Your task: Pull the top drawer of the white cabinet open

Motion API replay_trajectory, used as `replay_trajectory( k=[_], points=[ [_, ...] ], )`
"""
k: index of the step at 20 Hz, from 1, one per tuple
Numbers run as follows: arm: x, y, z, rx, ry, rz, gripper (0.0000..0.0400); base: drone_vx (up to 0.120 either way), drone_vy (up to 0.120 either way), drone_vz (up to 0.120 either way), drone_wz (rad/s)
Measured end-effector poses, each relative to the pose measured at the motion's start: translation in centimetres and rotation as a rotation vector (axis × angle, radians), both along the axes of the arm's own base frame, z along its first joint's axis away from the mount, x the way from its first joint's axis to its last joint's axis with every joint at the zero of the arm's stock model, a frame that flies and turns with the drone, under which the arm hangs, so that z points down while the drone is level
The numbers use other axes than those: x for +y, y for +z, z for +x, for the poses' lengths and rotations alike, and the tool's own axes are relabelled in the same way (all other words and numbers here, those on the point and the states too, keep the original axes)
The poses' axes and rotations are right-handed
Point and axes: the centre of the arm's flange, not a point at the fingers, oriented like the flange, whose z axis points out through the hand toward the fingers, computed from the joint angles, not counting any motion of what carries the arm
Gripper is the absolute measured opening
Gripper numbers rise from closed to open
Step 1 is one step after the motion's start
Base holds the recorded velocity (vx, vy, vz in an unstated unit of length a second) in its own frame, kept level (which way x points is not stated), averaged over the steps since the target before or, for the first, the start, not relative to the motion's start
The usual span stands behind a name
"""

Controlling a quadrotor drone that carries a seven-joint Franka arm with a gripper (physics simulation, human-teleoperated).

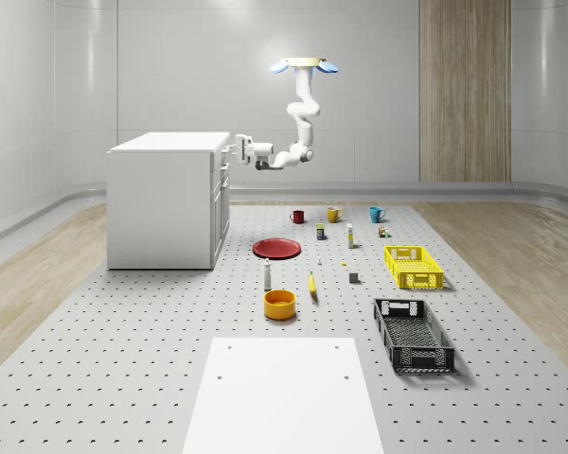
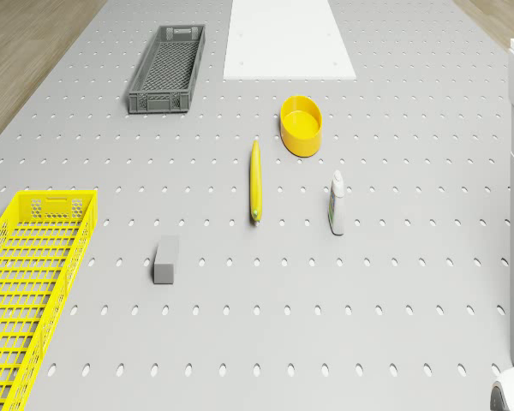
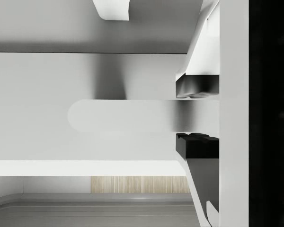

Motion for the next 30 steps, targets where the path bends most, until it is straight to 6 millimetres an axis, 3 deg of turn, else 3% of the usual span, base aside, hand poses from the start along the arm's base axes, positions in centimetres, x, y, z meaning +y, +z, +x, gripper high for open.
replay_trajectory(
  k=[7,8,11,16,30],
  points=[
    [-1.7,0.0,0.0,0.001,0.002,0.000,0.0105,0.000,0.000,0.000,0.000],
    [-2.0,0.0,0.0,0.001,0.002,0.000,0.0121,0.000,0.000,0.000,0.000],
    [-2.6,0.0,0.0,0.001,0.002,-0.001,0.0218,0.000,0.000,0.000,0.000],
    [-1.9,0.0,0.0,0.001,0.002,-0.001,0.0280,0.000,0.000,0.000,0.000],
    [0.8,0.0,0.0,0.001,0.001,-0.001,0.0304,0.000,0.000,0.000,0.000]
  ],
)
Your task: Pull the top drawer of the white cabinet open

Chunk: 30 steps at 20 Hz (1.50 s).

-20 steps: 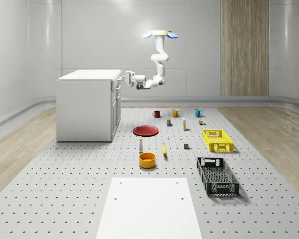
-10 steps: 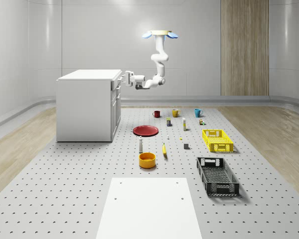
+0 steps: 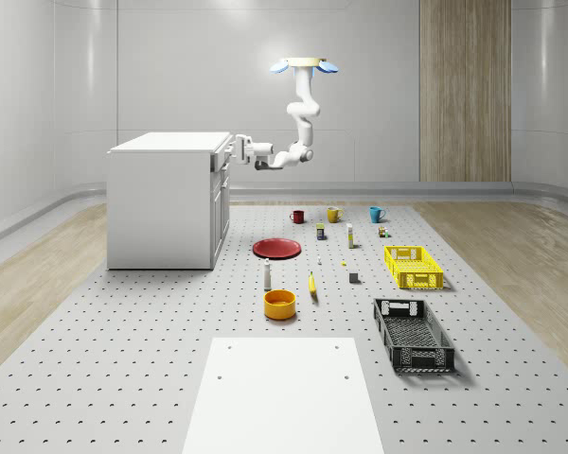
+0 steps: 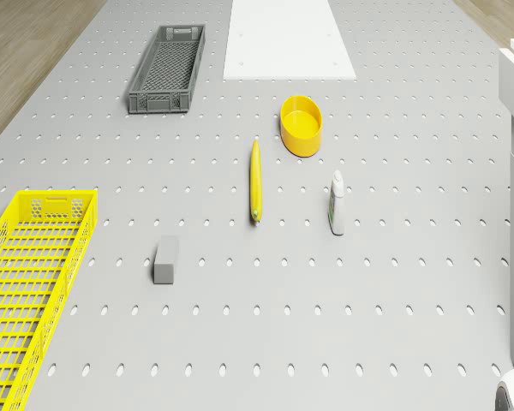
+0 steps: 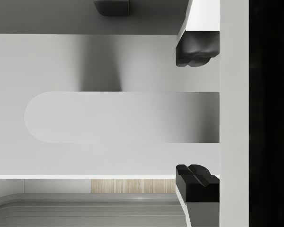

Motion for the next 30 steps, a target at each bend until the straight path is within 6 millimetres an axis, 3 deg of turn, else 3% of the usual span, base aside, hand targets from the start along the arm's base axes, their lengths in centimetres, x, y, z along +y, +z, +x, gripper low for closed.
replay_trajectory(
  k=[3,8,15,30],
  points=[
    [0.2,0.0,0.0,0.000,0.000,0.000,0.0199,0.000,0.000,0.000,0.000],
    [0.3,0.0,0.0,0.000,-0.001,0.000,0.0132,0.000,0.000,0.000,0.000],
    [-0.5,0.0,0.0,0.000,0.000,0.000,0.0110,0.000,0.000,0.000,0.000],
    [-2.9,0.0,0.0,0.007,0.001,-0.002,0.0112,0.000,0.000,0.000,0.000]
  ],
)
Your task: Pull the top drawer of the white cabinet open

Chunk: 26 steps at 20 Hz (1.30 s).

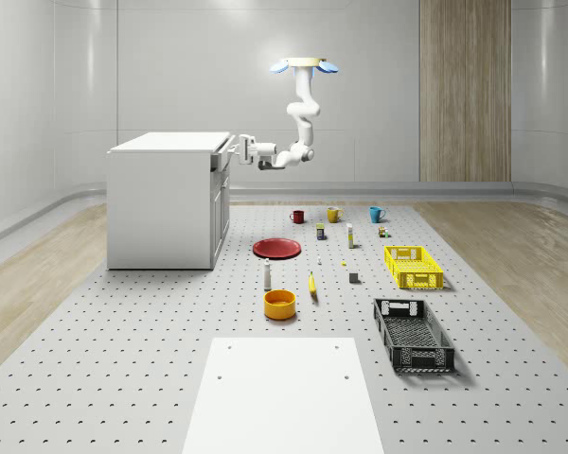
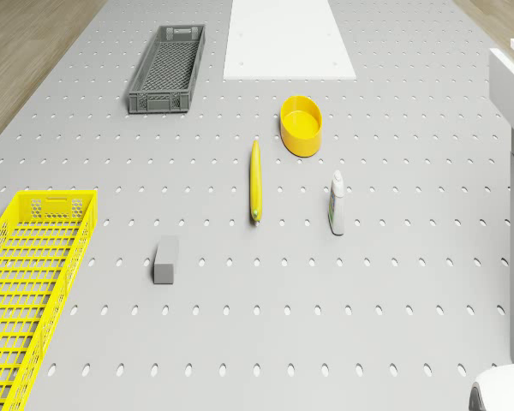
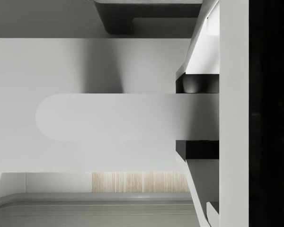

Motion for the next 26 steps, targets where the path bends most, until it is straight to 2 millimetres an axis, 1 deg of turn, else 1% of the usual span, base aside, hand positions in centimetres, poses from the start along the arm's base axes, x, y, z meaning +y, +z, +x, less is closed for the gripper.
replay_trajectory(
  k=[4,5,11,19,22,26],
  points=[
    [-0.6,0.0,0.0,0.028,0.000,0.001,0.0112,0.000,0.000,0.000,0.000],
    [-0.8,0.3,-0.1,0.045,0.001,-0.005,0.0138,0.000,0.000,0.000,0.000],
    [-2.1,0.1,-0.1,0.019,0.001,0.000,0.0116,0.000,0.000,0.000,0.000],
    [-4.7,0.0,0.0,0.028,0.001,0.002,0.0113,0.000,0.000,0.000,0.000],
    [-5.5,0.0,0.0,0.001,0.002,0.000,0.0114,0.000,0.000,0.000,0.000],
    [-7.1,0.0,-0.1,-0.004,0.003,-0.001,0.0114,0.000,0.000,0.000,0.000]
  ],
)
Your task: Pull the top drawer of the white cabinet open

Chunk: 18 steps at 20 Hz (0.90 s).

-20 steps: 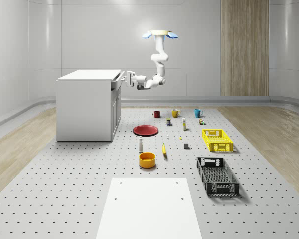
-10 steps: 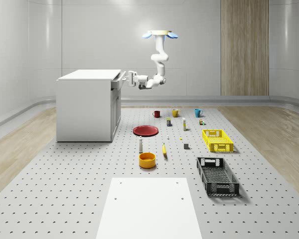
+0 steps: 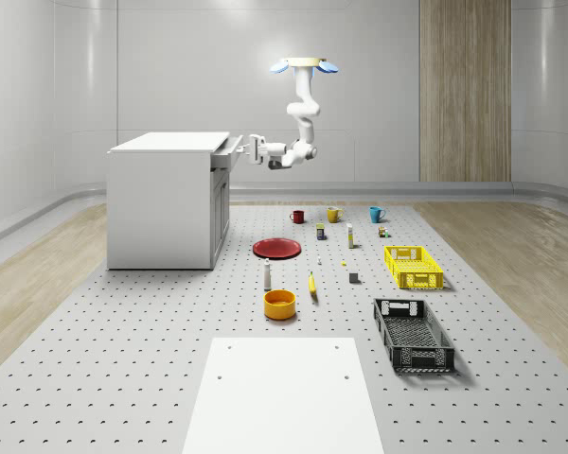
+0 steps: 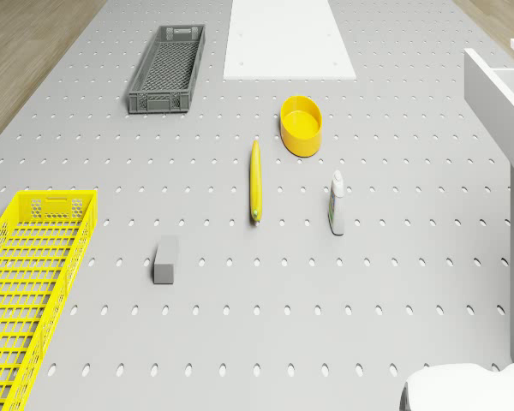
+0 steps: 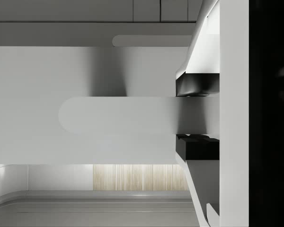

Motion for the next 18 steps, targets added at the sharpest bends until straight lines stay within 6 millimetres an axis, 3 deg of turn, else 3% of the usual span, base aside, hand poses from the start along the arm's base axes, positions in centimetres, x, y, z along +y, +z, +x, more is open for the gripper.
replay_trajectory(
  k=[8,13,18],
  points=[
    [-2.7,0.0,0.0,0.002,0.000,-0.002,0.0118,0.000,0.000,0.000,0.000],
    [-3.2,0.0,0.0,0.000,0.000,0.000,0.0242,0.000,0.032,0.000,0.000],
    [-3.4,0.0,0.0,-0.002,0.000,0.001,0.0287,0.000,0.120,0.000,0.000]
  ],
)
